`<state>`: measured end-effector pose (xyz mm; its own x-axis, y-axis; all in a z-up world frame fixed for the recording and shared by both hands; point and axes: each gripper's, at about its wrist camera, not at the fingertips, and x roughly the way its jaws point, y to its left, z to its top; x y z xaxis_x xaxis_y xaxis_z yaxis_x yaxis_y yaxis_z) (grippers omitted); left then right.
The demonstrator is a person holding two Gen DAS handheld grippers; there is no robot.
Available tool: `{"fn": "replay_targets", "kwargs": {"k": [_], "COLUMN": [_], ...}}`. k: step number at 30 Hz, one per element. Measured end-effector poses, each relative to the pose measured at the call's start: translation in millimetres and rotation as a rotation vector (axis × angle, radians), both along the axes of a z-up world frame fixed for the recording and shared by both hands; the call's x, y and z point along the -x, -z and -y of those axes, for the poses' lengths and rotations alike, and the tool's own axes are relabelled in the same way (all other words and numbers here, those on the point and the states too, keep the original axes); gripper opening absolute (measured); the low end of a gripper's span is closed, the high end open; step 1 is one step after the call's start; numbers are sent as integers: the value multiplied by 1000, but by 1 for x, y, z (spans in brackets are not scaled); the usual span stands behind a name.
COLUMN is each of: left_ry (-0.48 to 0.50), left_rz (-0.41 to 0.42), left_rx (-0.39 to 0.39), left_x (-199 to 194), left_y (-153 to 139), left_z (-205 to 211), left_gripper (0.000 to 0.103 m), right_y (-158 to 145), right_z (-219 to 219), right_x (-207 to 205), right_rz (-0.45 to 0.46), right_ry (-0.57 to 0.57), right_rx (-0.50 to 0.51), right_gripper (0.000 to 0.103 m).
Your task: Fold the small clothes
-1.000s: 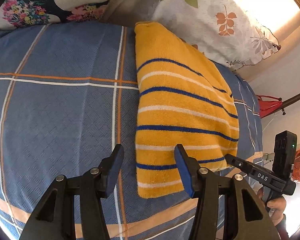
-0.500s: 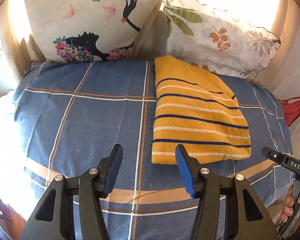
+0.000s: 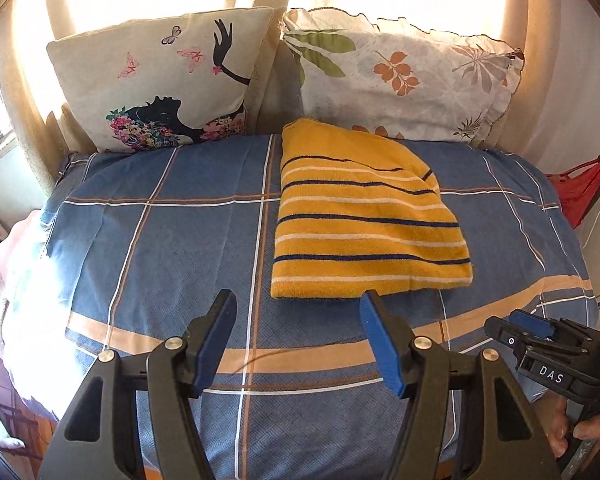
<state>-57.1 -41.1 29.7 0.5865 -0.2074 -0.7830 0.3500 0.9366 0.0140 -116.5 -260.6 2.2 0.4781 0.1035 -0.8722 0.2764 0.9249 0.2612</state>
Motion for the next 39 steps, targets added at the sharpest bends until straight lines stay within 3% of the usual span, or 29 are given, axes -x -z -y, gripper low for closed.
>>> {"fn": "replay_targets", "kwargs": {"k": [12,19,25,26,27,28,29,33,36,39], "left_ry": [-32,-42,-73,-79,-85,-89,-92,-90,-66,-32], "left_rz": [-27,-46,-79,-90,-102,-112,-117,-138,-178,-187], "left_rx": [20,20,25,28,30,30,33,39,61,71], "left_x": [4,-4,-27,-33,-39,-45,-50,-74,-94,-110], "left_y": [7,10,15,17,19,20,21,28,35,38], "left_z": [-10,-22,-46,-50,-54,-57,-61,-67,-67,-64], "left_gripper": [68,68,68,68,68,68,68,68,68,68], "right_y": [-5,-23,13,23,35,42,44,39,42,17], "right_z": [-5,34,65,68,71,73,75,84,79,68], "right_x": [-9,-86,-169,-180,-192,-198,-203,-217,-233,-219], "right_rz": [53,176,89,61,23,6,5,-8,-92,-26], "right_ry": [-45,44,103,97,84,71,72,121,133,152], "right_rx": [11,-107,-130,-156,-216,-262,-273,-136,77,137], "right_gripper": [57,57,57,55,42,15,13,8,8,9]}}
